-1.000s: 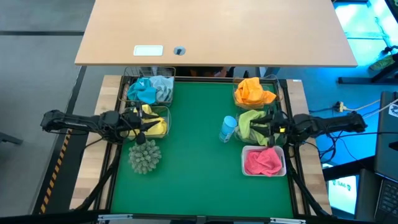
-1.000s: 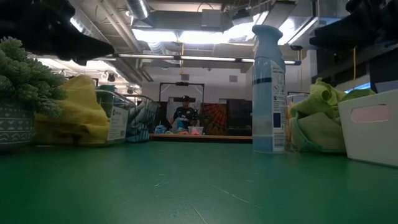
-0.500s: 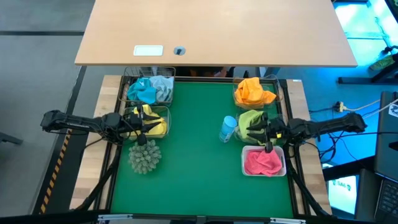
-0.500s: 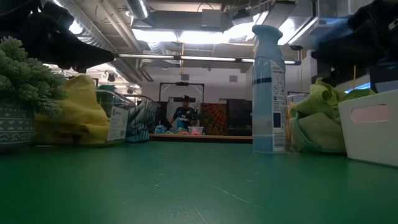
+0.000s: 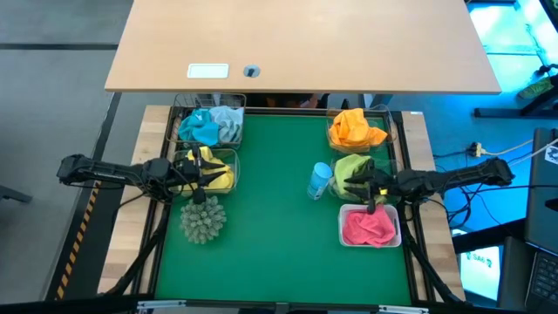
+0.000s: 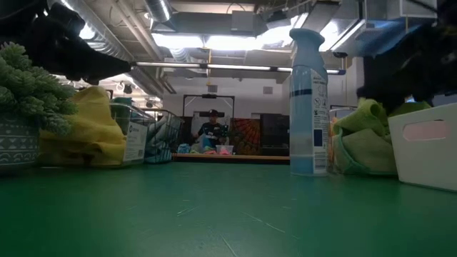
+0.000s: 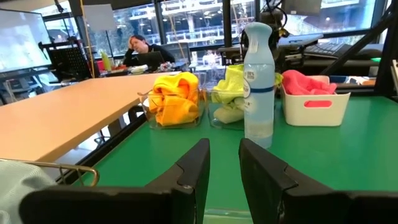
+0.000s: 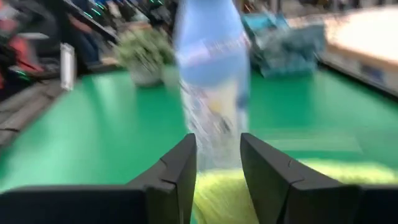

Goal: Sort microfiber towel by color & place in baskets
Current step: Return to Home Position

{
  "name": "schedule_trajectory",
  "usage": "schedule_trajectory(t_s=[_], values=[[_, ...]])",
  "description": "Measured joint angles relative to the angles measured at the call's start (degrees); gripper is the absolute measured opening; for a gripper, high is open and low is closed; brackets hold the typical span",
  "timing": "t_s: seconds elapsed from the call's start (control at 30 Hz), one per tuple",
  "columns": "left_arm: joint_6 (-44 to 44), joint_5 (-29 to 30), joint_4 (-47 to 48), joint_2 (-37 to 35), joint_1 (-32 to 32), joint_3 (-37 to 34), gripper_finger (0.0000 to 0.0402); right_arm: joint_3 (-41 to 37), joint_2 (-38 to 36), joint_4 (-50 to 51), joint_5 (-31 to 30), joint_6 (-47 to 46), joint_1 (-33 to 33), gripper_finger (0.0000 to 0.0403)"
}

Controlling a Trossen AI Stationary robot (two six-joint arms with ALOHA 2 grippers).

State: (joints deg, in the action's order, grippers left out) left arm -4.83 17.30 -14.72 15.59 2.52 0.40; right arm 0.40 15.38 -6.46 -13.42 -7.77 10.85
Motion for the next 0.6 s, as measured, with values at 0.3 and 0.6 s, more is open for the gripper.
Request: schedule_trajectory(t_s=[0.3, 0.6], values=[[-0.2, 0.0, 0.2, 0.0, 0.0, 0.0, 0.0082, 0.1, 0.6, 3.1, -2.0, -11.2, 0.0, 0.0127], [-0.3, 0.0, 0.2, 0.0, 0.0, 0.0, 0.0082, 0.1, 0.6, 3.3, -2.0, -11.2, 0.0, 0.0127]])
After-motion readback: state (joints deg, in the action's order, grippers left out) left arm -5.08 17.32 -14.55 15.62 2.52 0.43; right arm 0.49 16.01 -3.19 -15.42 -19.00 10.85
